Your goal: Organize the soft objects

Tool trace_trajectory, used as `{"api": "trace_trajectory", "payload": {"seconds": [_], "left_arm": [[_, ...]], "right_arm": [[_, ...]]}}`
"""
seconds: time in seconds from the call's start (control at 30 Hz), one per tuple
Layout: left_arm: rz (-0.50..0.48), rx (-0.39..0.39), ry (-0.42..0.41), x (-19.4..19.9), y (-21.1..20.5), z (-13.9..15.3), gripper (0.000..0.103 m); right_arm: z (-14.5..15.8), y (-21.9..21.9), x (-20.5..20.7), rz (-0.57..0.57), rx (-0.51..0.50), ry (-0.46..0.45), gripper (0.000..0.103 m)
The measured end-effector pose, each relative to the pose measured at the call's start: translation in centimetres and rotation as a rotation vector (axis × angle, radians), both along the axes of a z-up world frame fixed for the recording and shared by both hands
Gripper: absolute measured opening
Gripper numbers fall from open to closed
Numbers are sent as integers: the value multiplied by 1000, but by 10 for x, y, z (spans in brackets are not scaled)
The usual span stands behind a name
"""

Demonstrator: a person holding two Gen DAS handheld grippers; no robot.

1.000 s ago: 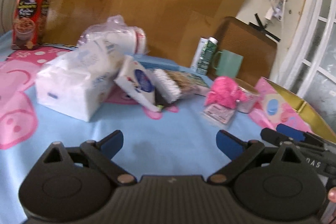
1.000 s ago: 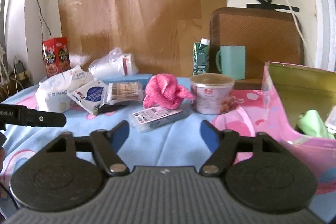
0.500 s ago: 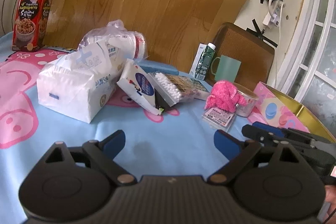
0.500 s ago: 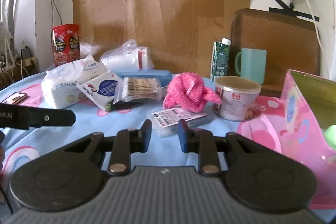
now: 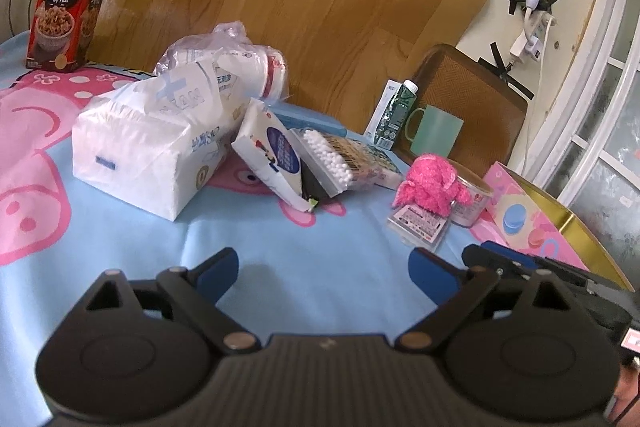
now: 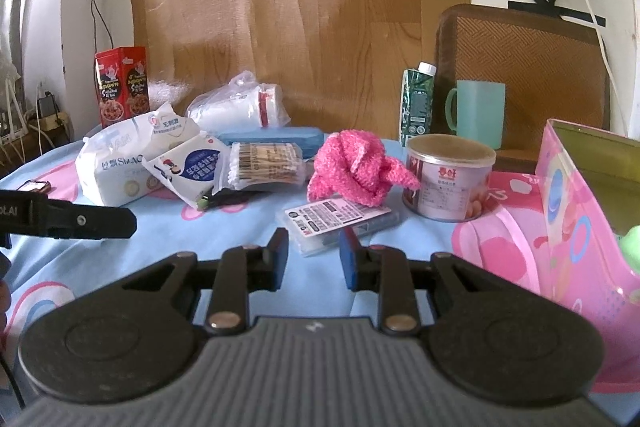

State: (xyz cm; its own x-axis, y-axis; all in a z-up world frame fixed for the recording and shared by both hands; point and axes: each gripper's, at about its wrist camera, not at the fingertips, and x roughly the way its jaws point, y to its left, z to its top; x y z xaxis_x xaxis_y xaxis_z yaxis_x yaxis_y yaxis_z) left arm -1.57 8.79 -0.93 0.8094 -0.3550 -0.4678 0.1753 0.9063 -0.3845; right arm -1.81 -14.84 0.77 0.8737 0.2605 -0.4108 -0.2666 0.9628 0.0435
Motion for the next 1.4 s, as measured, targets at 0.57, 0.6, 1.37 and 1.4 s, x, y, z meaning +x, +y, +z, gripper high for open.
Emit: {"api": "trace_trajectory", "payload": {"seconds": [0.57, 0.6, 1.37, 1.4], "left_arm": [[183, -152, -97, -16, 32, 1, 99], [188, -150, -104, -16, 33, 1, 100], [278, -245, -209, -32, 50, 1, 102], [281, -250, -207, -32, 51, 1, 102]], "right_arm": [[19, 54, 45, 217, -117, -54, 44], [18, 60, 48, 228, -144, -65, 45], [-2, 128, 74, 415, -421, -81, 5], [-2, 124, 71, 416, -411, -79, 4]]}}
